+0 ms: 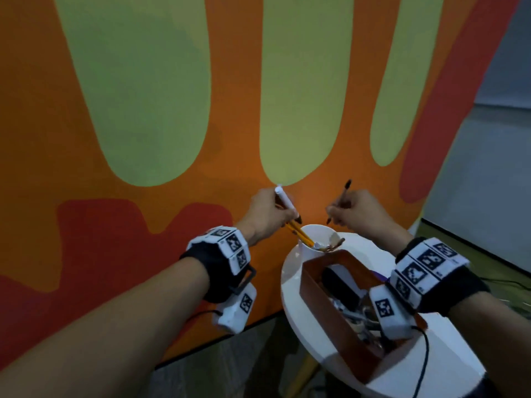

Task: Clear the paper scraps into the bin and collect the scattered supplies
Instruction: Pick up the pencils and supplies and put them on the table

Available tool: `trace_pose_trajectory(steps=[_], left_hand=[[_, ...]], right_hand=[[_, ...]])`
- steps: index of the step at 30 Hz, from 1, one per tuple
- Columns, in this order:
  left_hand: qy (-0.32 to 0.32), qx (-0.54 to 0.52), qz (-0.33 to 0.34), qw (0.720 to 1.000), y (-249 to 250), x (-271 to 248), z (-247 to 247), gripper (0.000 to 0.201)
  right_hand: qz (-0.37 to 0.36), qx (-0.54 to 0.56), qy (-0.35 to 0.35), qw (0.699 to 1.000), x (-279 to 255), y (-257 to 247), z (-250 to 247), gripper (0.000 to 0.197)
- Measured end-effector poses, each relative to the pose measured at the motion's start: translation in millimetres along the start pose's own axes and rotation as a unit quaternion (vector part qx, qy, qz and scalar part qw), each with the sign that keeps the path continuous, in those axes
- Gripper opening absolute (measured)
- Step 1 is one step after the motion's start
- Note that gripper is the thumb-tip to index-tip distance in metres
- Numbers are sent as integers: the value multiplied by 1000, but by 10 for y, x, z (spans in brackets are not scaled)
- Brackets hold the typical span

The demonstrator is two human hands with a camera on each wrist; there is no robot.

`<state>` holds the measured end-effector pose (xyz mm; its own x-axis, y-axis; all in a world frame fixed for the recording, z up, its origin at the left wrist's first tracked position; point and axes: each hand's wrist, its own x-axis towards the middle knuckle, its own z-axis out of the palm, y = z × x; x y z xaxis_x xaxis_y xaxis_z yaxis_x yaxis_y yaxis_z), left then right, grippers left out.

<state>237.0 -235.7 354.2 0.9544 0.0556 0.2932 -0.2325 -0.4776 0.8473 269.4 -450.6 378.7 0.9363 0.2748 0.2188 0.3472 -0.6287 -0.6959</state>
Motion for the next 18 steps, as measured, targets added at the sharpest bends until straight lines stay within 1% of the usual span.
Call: trace_pose_trajectory(steps=[2,4,6,9,13,16,18], left_hand=[[-19,16,-2,1000,28,109,203,10],[-35,58,-11,998,9,218,362,14],[-45,100,-26,994,-43,345,499,10],[-46,141,-39,988,-82,472,598,3],[-77,184,-3,980,-50,510,495,3],[-77,187,23,979,-68,467,321,6],[-70,191,35,979,-99,386,172,9]], right_hand=[[27,-20,-28,999,97,138,3,26],[54,-37,-61,996,188,235,74,26],[74,-42,-81,993,287,335,166,28],[84,-62,-97,990,392,432,283,27],[73,-107,-106,986,426,392,313,13],[56,-114,-85,988,428,290,290,10],[25,-133,-62,989,410,148,295,12]])
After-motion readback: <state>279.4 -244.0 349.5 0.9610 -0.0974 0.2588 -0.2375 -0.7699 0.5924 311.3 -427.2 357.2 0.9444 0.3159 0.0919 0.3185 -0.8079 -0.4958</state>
